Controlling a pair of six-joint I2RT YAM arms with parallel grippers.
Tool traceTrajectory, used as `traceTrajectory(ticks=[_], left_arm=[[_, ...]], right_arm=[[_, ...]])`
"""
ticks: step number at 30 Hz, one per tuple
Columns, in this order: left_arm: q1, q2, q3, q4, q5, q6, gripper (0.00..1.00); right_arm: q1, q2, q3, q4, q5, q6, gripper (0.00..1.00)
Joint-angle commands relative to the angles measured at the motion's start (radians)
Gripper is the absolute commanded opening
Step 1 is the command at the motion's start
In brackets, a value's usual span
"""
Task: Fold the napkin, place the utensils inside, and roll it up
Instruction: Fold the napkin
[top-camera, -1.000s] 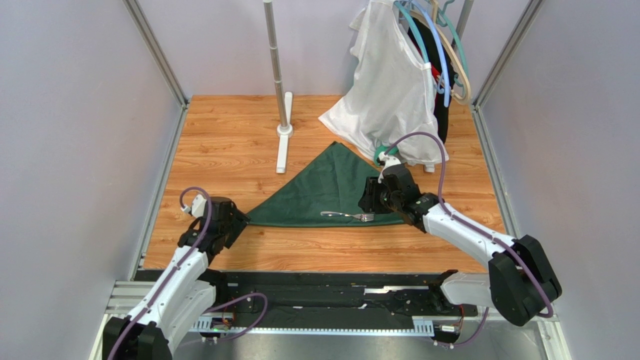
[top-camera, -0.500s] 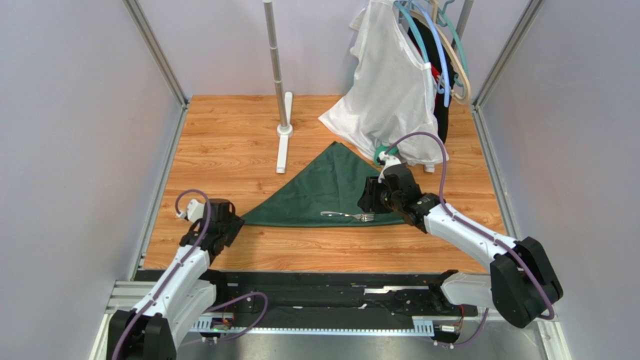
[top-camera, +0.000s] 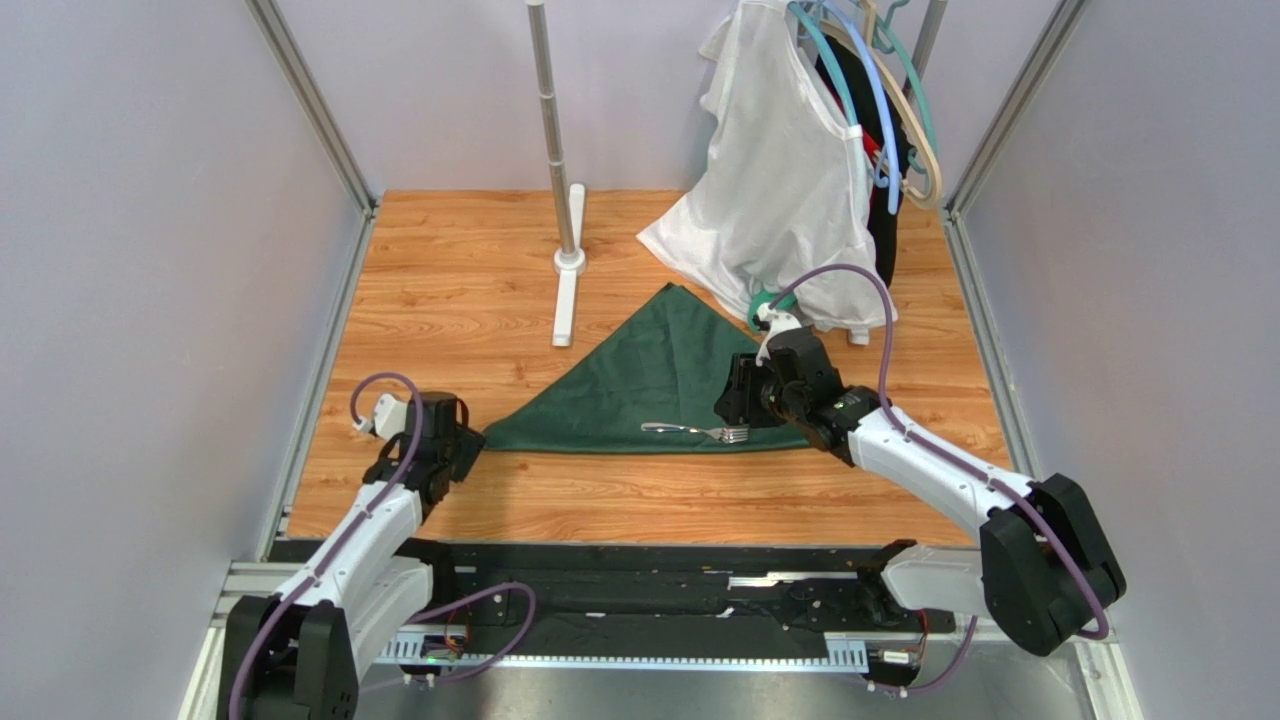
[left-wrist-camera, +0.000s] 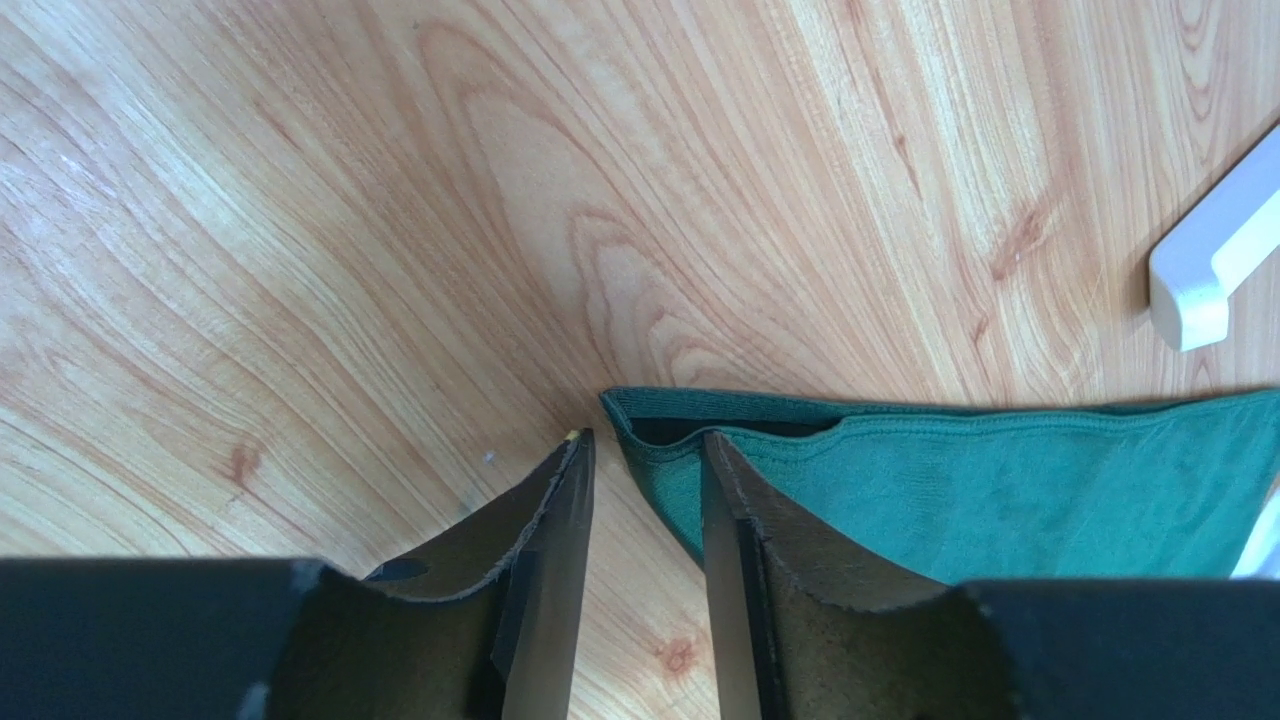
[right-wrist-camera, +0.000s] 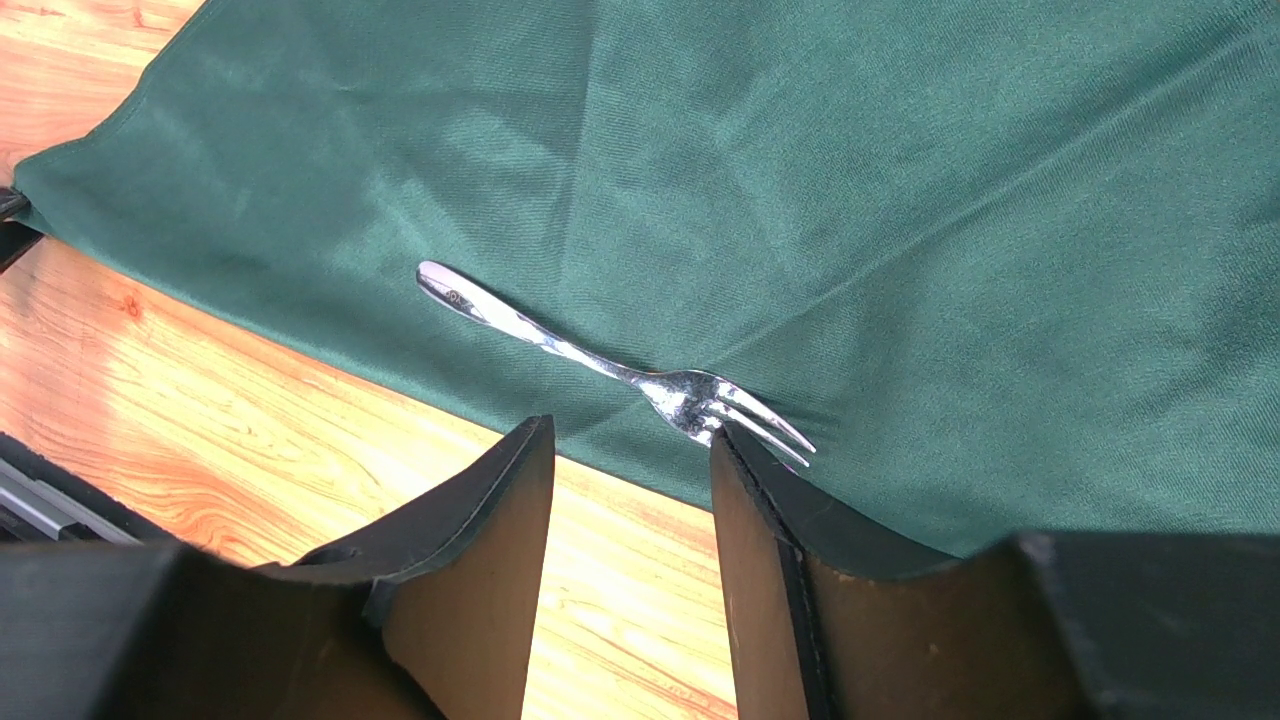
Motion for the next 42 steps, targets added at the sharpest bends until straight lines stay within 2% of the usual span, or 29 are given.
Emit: traceTrajectory(ticks=[1, 5, 6, 13, 15, 23, 27, 35, 42], left_arm=[[0.008, 0.001, -0.016, -0.001, 0.018, 0.010, 0.41], [0.009, -0.019, -0.033, -0.015, 0.003, 0.002, 0.40], [0.009, -0.026, -0.035, -0.015, 0.002, 0.002, 0.36], [0.009, -0.014, -0.035, 0.000, 0.003, 0.022, 0.30], [0.009, -0.006, -0.033, 0.002, 0.002, 0.025, 0.23], [0.012, 0.010, -0.030, 0.019, 0.002, 0.048, 0.16], [0.015, 0.029, -0.032, 0.032, 0.003, 0.076, 0.00], [0.021, 0.020, -0.016, 0.054, -0.040, 0.151, 0.00], [0.050, -0.009, -0.027, 0.071, -0.023, 0.173, 0.00]], right_arm=[[-0.002, 0.005, 0.013, 0.044, -0.008, -0.009, 0.47], [-0.004, 0.005, 0.013, 0.046, -0.017, -0.006, 0.47], [-0.002, 0.003, 0.012, 0.046, -0.017, -0.008, 0.47], [-0.002, -0.011, 0.013, 0.038, -0.020, -0.008, 0.47], [-0.002, -0.014, 0.013, 0.035, -0.020, -0.008, 0.47], [-0.004, -0.035, -0.005, 0.026, -0.009, -0.006, 0.47], [-0.004, -0.046, -0.017, 0.020, -0.008, -0.005, 0.47], [-0.002, -0.044, -0.036, 0.023, 0.001, -0.005, 0.47], [0.048, 0.054, -0.030, 0.141, -0.039, -0.031, 0.45]])
